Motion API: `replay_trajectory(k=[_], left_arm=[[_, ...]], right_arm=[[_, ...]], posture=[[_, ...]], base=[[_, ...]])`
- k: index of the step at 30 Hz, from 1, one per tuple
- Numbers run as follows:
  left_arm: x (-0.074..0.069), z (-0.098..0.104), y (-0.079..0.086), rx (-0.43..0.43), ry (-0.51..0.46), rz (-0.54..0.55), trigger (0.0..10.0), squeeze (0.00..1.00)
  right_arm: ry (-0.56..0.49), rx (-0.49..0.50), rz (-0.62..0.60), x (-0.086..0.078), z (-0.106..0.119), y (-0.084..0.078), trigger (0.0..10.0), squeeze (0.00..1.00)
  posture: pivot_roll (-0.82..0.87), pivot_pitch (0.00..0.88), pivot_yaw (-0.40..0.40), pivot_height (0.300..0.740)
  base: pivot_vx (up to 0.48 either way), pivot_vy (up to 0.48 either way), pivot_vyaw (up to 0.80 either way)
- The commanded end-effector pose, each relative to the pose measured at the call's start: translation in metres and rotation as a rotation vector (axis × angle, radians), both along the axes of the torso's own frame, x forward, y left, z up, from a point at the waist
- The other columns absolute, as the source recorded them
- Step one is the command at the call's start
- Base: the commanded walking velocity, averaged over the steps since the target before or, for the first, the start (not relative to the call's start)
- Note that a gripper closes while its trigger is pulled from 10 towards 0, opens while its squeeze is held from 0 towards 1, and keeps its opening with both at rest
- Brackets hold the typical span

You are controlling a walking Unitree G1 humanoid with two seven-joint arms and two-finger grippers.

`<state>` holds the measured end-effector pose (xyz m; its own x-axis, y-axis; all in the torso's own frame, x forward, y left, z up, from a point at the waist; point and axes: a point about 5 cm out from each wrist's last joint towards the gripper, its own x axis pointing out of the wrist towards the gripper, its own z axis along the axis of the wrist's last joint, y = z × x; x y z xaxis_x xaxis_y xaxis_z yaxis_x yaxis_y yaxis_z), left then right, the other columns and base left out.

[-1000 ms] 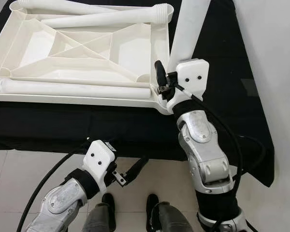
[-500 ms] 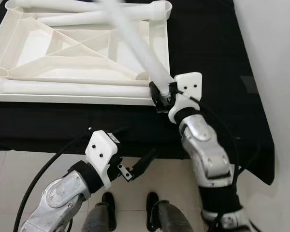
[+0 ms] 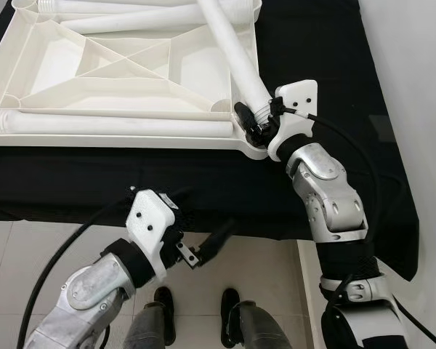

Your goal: Building children table

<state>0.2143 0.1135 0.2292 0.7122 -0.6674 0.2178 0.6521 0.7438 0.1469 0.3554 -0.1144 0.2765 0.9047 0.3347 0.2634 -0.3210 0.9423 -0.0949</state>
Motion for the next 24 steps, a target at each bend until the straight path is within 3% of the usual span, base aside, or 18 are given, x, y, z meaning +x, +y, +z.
replay_trajectory(k=[1,3,8,11,13,16,19,24], left_arm=[[-0.004,0.009,0.002,-0.041,-0.006,-0.008,10.0,0.00],[-0.002,0.014,0.003,-0.063,-0.014,-0.006,10.0,0.00],[0.008,0.047,0.011,-0.219,-0.066,-0.001,10.0,0.00],[0.013,0.061,0.016,-0.296,-0.088,0.004,10.0,0.00],[0.024,0.082,0.031,-0.423,-0.121,0.035,10.0,0.00],[0.030,0.090,0.040,-0.474,-0.130,0.064,10.0,0.00],[0.048,0.106,0.057,-0.606,-0.130,0.101,10.0,0.00],[0.061,0.118,0.058,-0.709,-0.110,0.078,10.0,0.00]], right_arm=[[0.091,0.049,-0.006,0.003,-0.023,-0.007,0.0,0.00],[0.089,0.075,0.004,0.003,-0.022,-0.008,0.0,0.00],[0.015,0.210,0.086,0.002,-0.005,-0.015,0.0,0.00],[-0.021,0.226,0.117,0.000,0.001,-0.017,0.0,0.00],[-0.087,0.231,0.187,-0.004,0.011,-0.020,0.0,0.00],[-0.119,0.230,0.228,-0.008,0.016,-0.021,0.0,0.00],[-0.187,0.233,0.358,-0.019,0.027,-0.017,0.0,0.00],[-0.208,0.254,0.402,-0.020,0.029,-0.013,0.0,0.00]], posture=[[0.09,0.424,-0.054,0.740],[0.09,0.421,-0.050,0.740],[0.09,0.412,-0.049,0.740],[0.08,0.404,-0.046,0.740],[0.08,0.395,-0.046,0.740],[0.08,0.392,-0.046,0.740],[0.05,0.374,-0.050,0.740],[0.03,0.350,-0.052,0.740]], base=[[0.000,0.000,0.00],[0.000,0.000,0.00],[0.000,0.000,0.00],[0.000,0.000,0.00],[0.000,0.000,0.00],[0.000,0.000,0.00],[0.000,0.000,0.00],[0.000,0.000,0.00]])
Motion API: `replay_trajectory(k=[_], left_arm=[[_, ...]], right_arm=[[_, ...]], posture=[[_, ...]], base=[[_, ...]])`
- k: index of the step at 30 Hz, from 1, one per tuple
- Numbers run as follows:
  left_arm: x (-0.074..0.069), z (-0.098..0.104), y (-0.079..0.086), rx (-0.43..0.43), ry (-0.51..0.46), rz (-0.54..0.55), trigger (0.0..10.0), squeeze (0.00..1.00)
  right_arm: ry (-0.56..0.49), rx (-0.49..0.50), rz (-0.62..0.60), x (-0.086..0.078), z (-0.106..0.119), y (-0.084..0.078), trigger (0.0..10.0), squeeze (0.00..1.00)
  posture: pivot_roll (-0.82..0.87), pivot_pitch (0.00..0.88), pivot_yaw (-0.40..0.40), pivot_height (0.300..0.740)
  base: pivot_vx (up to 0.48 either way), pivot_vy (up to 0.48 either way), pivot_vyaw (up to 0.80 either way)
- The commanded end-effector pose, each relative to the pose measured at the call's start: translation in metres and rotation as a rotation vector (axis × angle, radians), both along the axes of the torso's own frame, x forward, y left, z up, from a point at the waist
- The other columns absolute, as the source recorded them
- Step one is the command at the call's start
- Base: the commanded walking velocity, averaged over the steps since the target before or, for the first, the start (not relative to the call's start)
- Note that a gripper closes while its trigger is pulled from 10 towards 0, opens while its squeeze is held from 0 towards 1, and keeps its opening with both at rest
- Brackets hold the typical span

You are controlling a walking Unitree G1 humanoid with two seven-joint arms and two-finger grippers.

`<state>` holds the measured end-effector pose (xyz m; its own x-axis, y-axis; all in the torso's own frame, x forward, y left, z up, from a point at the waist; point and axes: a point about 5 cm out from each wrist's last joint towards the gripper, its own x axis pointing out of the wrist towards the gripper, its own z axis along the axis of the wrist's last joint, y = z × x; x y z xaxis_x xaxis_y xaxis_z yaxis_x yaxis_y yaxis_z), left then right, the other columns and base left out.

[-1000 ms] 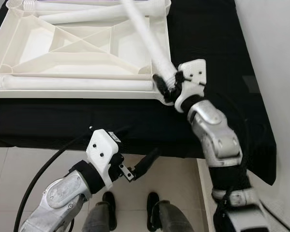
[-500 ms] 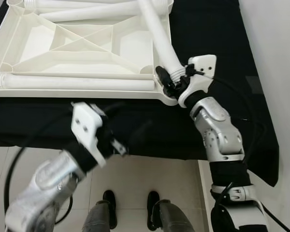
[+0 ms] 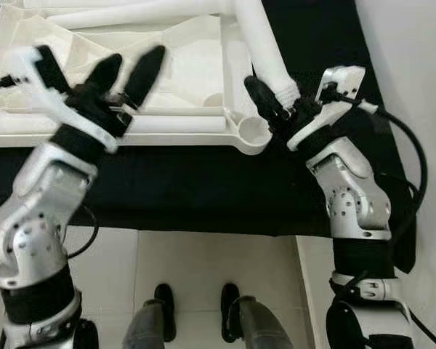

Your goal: Building children table

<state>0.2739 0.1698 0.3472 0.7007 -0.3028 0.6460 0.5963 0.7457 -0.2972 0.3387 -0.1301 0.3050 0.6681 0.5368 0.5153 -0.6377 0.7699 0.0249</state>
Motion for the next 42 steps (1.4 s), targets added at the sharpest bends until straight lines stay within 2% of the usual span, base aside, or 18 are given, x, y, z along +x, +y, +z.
replay_trajectory(k=[1,9,10,11,12,19,21,26,29,32,34,38,41,42], left_arm=[[0.001,0.000,0.002,-0.035,0.005,-0.010,10.0,0.00],[0.007,0.011,-0.003,-0.066,-0.006,-0.063,10.0,0.00],[0.008,0.014,-0.004,-0.073,-0.011,-0.070,10.0,0.00],[0.008,0.014,-0.004,-0.073,-0.011,-0.070,10.0,0.00],[0.010,0.017,-0.003,-0.084,-0.017,-0.074,10.0,0.00],[0.016,0.024,0.001,-0.143,-0.016,-0.086,10.0,0.00],[0.020,0.027,0.003,-0.184,-0.011,-0.100,10.0,0.00],[0.022,0.031,0.005,-0.220,-0.010,-0.121,10.0,0.00],[0.025,0.033,0.006,-0.254,0.002,-0.161,10.0,0.00],[0.026,0.035,0.004,-0.255,-0.001,-0.194,10.0,0.00],[0.023,0.040,-0.003,-0.247,-0.028,-0.249,10.0,0.00],[0.020,0.044,-0.009,-0.242,-0.053,-0.301,10.0,0.00],[0.020,0.044,-0.009,-0.242,-0.053,-0.301,10.0,0.00],[0.016,0.045,-0.011,-0.233,-0.071,-0.338,10.0,0.00]], right_arm=[[-0.027,0.017,0.030,-0.004,0.001,0.002,0.0,0.00],[-0.057,0.053,0.076,-0.006,0.006,0.005,0.0,0.00],[-0.063,0.049,0.085,-0.007,0.006,0.006,8.5,0.00],[-0.063,0.049,0.085,-0.007,0.006,0.006,8.5,0.00],[-0.067,0.046,0.096,-0.007,0.006,0.007,10.0,0.00],[-0.100,-0.012,0.132,-0.011,0.003,0.011,10.0,0.00],[-0.122,-0.037,0.160,-0.014,0.003,0.014,10.0,0.00],[-0.143,-0.036,0.188,-0.017,0.006,0.016,10.0,0.00],[-0.178,-0.102,0.239,-0.025,0.006,0.022,10.0,0.00],[-0.197,-0.147,0.275,-0.030,0.004,0.029,10.0,0.00],[-0.207,-0.174,0.307,-0.033,0.002,0.035,10.0,0.00],[-0.211,-0.198,0.327,-0.035,0.000,0.039,10.0,0.00],[-0.211,-0.198,0.327,-0.035,0.000,0.039,10.0,0.00],[-0.211,-0.213,0.331,-0.035,-0.001,0.040,10.0,0.00]], posture=[[0.03,0.350,-0.052,0.740],[0.03,0.326,-0.043,0.740],[0.03,0.320,-0.041,0.740],[0.03,0.320,-0.041,0.740],[0.04,0.314,-0.037,0.740],[0.05,0.298,-0.024,0.740],[0.05,0.292,-0.024,0.740],[0.05,0.289,-0.021,0.740],[0.05,0.280,-0.014,0.740],[0.04,0.279,-0.013,0.740],[0.04,0.275,-0.011,0.740],[0.05,0.273,-0.012,0.740],[0.05,0.273,-0.012,0.740],[0.04,0.271,-0.013,0.740]], base=[[0.000,0.000,0.00],[0.000,0.000,0.00],[0.000,0.000,0.00],[0.000,0.000,0.00],[0.000,0.000,0.00],[0.000,0.000,0.00],[0.000,0.000,0.00],[0.000,0.000,0.00],[0.000,0.000,0.00],[0.000,0.000,0.00],[0.000,0.000,0.00],[0.000,0.000,0.00],[0.000,0.000,0.00],[0.000,0.000,0.00]])
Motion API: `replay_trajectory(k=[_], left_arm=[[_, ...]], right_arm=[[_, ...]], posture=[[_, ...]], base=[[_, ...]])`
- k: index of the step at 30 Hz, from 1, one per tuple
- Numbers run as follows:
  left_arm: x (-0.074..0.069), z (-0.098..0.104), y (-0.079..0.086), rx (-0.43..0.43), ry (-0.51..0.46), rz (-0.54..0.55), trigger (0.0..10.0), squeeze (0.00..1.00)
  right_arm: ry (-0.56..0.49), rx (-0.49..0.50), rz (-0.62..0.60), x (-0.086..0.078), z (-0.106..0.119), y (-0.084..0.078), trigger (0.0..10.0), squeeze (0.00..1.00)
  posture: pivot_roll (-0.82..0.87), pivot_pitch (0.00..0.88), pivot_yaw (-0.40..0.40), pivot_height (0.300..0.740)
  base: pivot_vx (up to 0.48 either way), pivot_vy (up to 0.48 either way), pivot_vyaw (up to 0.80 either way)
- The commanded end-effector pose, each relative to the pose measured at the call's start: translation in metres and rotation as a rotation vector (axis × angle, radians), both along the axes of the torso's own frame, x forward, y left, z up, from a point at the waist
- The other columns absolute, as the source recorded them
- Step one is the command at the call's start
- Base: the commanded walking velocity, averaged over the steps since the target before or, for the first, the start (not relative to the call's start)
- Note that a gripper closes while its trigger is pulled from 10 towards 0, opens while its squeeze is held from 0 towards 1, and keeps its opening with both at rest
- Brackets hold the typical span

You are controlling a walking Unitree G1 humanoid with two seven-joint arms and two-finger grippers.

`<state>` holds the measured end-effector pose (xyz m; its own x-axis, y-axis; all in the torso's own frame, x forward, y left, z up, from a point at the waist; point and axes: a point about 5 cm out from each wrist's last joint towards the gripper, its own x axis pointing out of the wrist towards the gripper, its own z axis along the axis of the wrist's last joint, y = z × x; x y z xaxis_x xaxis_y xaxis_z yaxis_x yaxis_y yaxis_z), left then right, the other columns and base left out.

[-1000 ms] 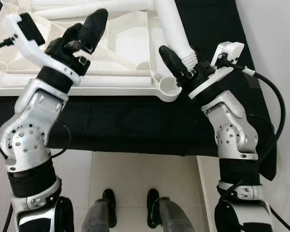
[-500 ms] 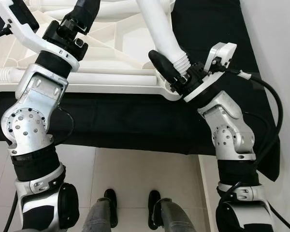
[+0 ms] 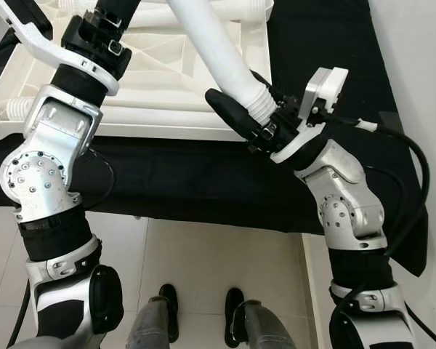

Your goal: Building children table

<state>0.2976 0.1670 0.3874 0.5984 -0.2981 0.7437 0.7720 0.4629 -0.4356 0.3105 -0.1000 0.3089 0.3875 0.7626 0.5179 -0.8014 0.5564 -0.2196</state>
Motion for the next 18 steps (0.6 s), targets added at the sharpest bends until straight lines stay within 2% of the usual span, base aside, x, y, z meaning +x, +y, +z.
replay_trajectory(k=[1,8,18], left_arm=[[-0.0118,0.0056,-0.0120,0.042,-0.087,-0.088,10.0,0.00],[-0.0179,0.0052,-0.0191,0.099,-0.131,-0.135,10.0,0.00],[-0.0205,0.0055,-0.0206,0.146,-0.155,-0.131,10.0,0.00]], right_arm=[[-0.020,-0.073,0.052,-0.0062,-0.0060,0.0102,10.0,0.00],[-0.015,-0.092,0.025,-0.0029,-0.0066,0.0073,10.0,0.00],[-0.015,-0.104,0.024,-0.0018,-0.0097,0.0063,10.0,0.00]], posture=[[0.04,0.268,-0.014,0.740],[0.04,0.263,-0.017,0.740],[0.04,0.256,-0.021,0.740]], base=[[0.000,0.000,0.00],[0.000,0.000,0.00],[0.000,0.000,0.00]])
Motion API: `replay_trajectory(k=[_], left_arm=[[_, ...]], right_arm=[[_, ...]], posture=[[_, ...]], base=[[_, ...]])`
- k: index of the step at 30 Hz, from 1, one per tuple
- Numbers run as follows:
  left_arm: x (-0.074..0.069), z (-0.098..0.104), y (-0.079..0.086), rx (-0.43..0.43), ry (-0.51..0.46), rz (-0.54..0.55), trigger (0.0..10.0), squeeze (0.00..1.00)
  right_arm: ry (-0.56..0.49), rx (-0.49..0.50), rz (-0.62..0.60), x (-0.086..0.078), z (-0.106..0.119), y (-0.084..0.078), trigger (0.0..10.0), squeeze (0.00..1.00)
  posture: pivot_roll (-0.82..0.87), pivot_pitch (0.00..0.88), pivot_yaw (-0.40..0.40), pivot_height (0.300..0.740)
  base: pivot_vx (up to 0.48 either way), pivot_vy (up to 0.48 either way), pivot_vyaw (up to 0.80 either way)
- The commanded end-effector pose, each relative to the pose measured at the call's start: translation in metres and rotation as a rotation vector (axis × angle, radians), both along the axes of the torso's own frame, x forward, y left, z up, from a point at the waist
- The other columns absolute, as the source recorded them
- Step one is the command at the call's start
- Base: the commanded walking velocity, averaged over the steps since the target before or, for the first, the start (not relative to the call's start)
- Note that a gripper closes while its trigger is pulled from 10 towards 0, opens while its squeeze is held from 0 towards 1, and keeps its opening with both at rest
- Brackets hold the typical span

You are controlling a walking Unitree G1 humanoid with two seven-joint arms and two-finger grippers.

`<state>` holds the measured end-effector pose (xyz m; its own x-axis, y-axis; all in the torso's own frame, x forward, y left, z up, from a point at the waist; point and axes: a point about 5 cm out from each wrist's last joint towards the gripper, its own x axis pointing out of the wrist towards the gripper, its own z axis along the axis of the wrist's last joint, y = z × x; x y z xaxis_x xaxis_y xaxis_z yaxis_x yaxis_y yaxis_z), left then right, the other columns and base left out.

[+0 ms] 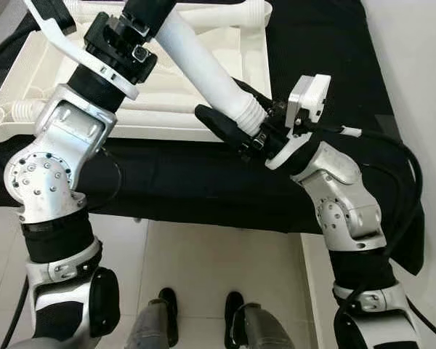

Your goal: Building children table

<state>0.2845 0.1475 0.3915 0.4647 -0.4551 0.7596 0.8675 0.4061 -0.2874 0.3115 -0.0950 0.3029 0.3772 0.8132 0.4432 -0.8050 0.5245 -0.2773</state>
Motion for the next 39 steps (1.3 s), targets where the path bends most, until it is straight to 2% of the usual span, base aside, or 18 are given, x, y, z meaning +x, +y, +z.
replay_trajectory(k=[1,7,8,17,25,26,28,29,31,32,33,34,35,36,37,38,39], left_arm=[[-0.008,0.002,0.000,0.026,-0.048,0.001,10.0,0.00],[-0.009,0.011,0.008,0.018,-0.088,0.046,10.0,0.00],[-0.009,0.013,0.010,0.008,-0.094,0.054,0.0,0.00],[-0.011,0.020,0.017,-0.013,-0.108,0.056,0.0,0.00],[-0.012,0.024,0.019,-0.034,-0.116,0.001,0.0,0.00],[-0.011,0.025,0.018,-0.010,-0.121,-0.018,0.0,0.00],[-0.011,0.025,0.017,0.009,-0.125,-0.030,0.0,0.00],[-0.011,0.026,0.015,0.044,-0.135,-0.058,0.0,0.00],[-0.010,0.028,0.009,0.158,-0.167,-0.114,0.0,0.00],[-0.010,0.029,0.004,0.238,-0.197,-0.150,0.0,0.00],[-0.010,0.029,0.004,0.238,-0.197,-0.150,0.0,0.00],[-0.010,0.029,-0.003,0.331,-0.229,-0.195,0.0,0.00],[-0.009,0.028,-0.007,0.388,-0.247,-0.225,0.0,0.00],[-0.008,0.028,-0.016,0.482,-0.285,-0.275,0.0,0.00],[-0.008,0.028,-0.016,0.482,-0.285,-0.275,0.0,0.00],[-0.006,0.028,-0.021,0.537,-0.306,-0.307,0.0,0.00],[-0.006,0.028,-0.021,0.537,-0.306,-0.307,0.0,0.00]], right_arm=[[-0.012,-0.010,0.021,-0.003,-0.004,0.002,10.0,0.00],[-0.015,-0.054,0.046,-0.006,-0.008,0.003,10.0,0.00],[-0.014,-0.060,0.043,-0.006,-0.009,0.002,10.0,0.00],[-0.003,-0.081,0.029,-0.004,-0.014,-0.001,10.0,0.00],[0.018,-0.094,0.027,-0.002,-0.019,-0.001,10.0,0.00],[0.039,-0.116,0.057,-0.003,-0.022,0.000,10.0,1.00],[0.053,-0.132,0.079,-0.004,-0.024,0.001,10.0,1.00],[0.051,-0.142,0.077,-0.003,-0.024,0.001,10.0,1.00],[0.042,-0.151,0.065,-0.001,-0.022,0.000,10.0,1.00],[0.033,-0.175,0.110,-0.005,-0.018,0.001,10.0,1.00],[0.033,-0.175,0.110,-0.005,-0.018,0.001,10.0,1.00],[0.018,-0.216,0.169,-0.009,-0.016,0.003,10.0,1.00],[0.009,-0.246,0.209,-0.012,-0.015,0.004,10.0,1.00],[-0.003,-0.309,0.215,-0.011,-0.015,0.008,10.0,1.00],[-0.003,-0.309,0.215,-0.011,-0.015,0.008,10.0,1.00],[-0.011,-0.349,0.208,-0.009,-0.016,0.010,10.0,0.87],[-0.011,-0.349,0.208,-0.009,-0.016,0.010,10.0,0.87]], posture=[[0.04,0.256,-0.021,0.740],[0.04,0.260,-0.022,0.740],[0.04,0.260,-0.022,0.740],[0.04,0.263,-0.021,0.740],[0.05,0.260,-0.021,0.740],[0.05,0.260,-0.022,0.740],[0.05,0.260,-0.022,0.740],[0.05,0.257,-0.020,0.740],[0.05,0.257,-0.021,0.740],[0.05,0.255,-0.021,0.740],[0.05,0.255,-0.021,0.740],[0.05,0.254,-0.025,0.740],[0.05,0.252,-0.026,0.740],[0.05,0.248,-0.030,0.740],[0.05,0.248,-0.030,0.740],[0.05,0.248,-0.030,0.740],[0.05,0.248,-0.030,0.740]], base=[[0.000,0.000,0.00],[0.000,0.000,0.00],[0.000,0.000,0.00],[0.000,0.000,0.00],[0.000,0.000,0.00],[0.000,0.000,0.00],[0.000,0.000,0.00],[0.000,0.000,0.00],[0.000,0.000,0.00],[0.000,0.000,0.00],[0.000,0.000,0.00],[0.000,0.000,0.00],[0.000,0.000,0.00],[0.000,0.000,0.00],[0.000,0.000,0.00],[0.000,0.000,0.00],[0.000,0.000,0.00]])
